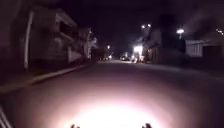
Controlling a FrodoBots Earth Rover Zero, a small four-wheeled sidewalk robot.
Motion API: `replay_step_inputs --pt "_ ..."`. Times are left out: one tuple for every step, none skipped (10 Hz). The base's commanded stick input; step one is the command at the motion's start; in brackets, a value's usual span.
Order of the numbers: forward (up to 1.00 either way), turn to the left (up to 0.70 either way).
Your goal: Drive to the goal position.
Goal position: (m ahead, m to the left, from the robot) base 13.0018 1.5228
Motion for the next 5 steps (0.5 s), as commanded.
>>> replay_step_inputs --pt "0.70 -0.34" --pt "0.70 -0.11" --pt "0.70 0.00" --pt "0.70 0.00" --pt "0.70 0.00"
